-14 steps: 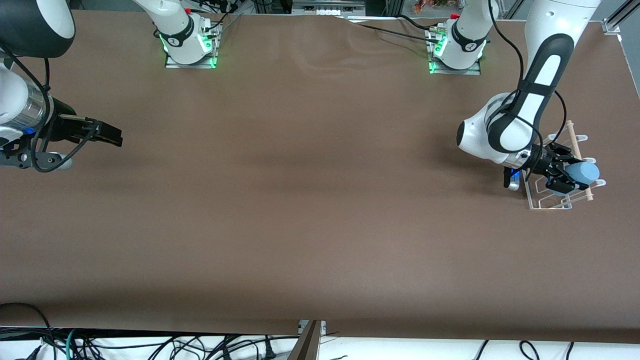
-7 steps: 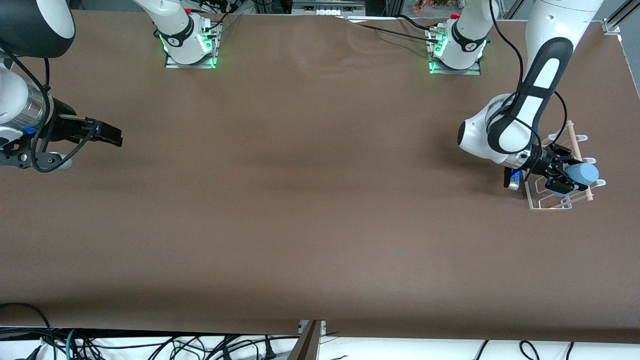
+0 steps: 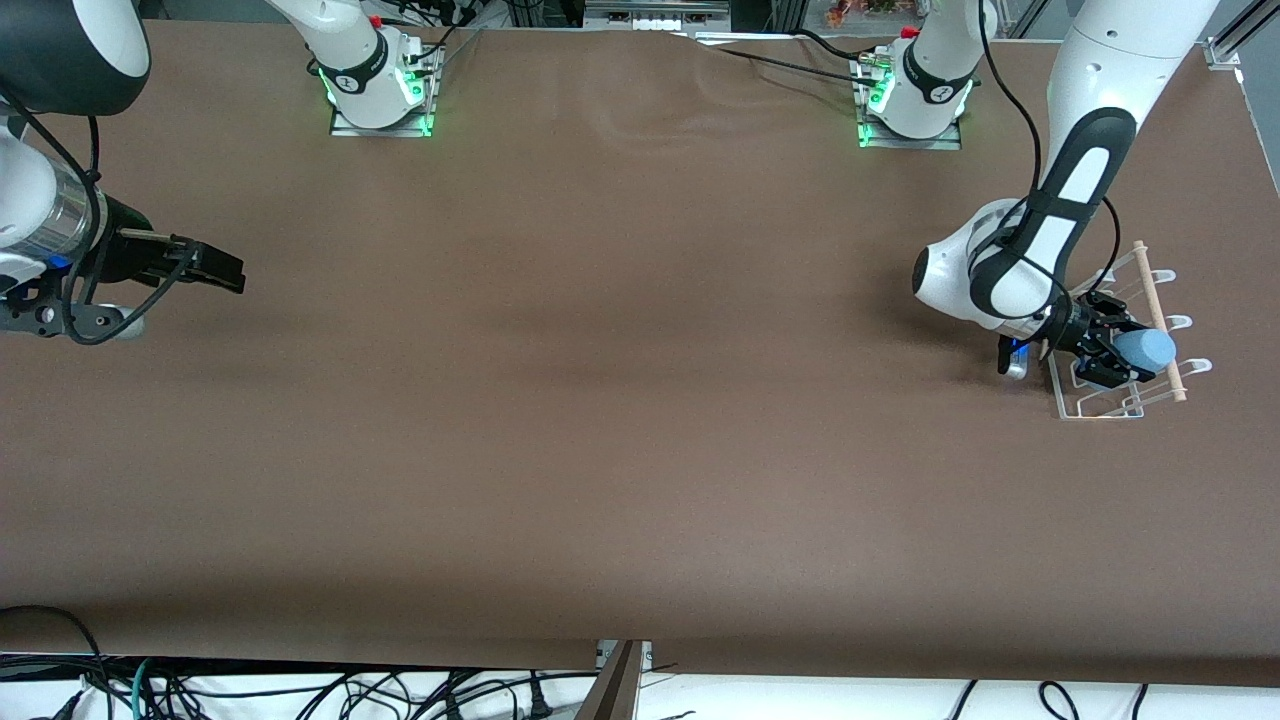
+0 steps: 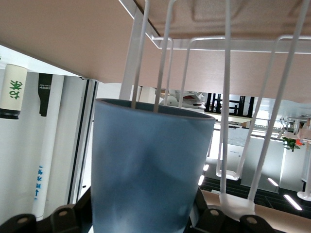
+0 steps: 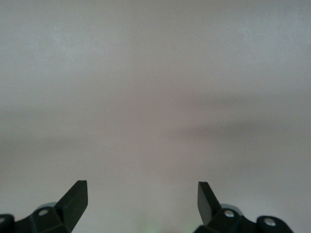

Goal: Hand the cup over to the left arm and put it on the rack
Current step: 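Lower the cup onto the rack's wire prongs with the left gripper, then open the left gripper and release the cup on the rack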

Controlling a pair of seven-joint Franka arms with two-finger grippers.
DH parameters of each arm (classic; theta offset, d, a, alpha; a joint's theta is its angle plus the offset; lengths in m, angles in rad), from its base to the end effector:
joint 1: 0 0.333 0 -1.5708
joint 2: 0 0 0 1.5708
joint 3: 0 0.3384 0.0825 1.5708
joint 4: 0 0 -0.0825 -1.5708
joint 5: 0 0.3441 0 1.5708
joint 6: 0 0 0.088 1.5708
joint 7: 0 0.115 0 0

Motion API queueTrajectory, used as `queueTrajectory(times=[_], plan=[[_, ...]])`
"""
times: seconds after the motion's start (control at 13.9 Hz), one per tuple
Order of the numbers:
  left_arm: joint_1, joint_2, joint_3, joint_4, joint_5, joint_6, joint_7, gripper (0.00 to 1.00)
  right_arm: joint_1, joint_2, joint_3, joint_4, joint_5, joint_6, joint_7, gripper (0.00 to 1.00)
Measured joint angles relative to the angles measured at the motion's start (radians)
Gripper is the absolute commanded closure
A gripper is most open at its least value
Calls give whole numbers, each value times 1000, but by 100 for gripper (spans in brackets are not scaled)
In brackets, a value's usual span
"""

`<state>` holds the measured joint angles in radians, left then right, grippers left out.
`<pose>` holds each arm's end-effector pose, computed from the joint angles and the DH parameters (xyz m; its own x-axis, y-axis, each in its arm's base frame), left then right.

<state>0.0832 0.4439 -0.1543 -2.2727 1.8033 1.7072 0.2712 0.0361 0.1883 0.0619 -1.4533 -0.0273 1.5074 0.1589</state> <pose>0.5055 0.0646 0.2357 0.1255 -0.1382 -0.9824 -0.9398 0.3007 -0.1624 0.5631 0.0485 0.5824 0.9896 -0.0629 -0.1293 -0.0587 -0.9976 0.0366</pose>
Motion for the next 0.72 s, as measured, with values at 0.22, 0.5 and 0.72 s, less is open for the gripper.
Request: queueTrajectory(times=[0.22,0.5,0.72], plan=[[0,1,0,-2,5,-3,-6,1,0,0,0,0,0,0,0,0],[0,1,0,-1,17,-4,-14,0,0,0,0,0,0,0,-1,0],[0,1,0,1,20,-4,-22,0,0,0,0,0,0,0,-1,0]])
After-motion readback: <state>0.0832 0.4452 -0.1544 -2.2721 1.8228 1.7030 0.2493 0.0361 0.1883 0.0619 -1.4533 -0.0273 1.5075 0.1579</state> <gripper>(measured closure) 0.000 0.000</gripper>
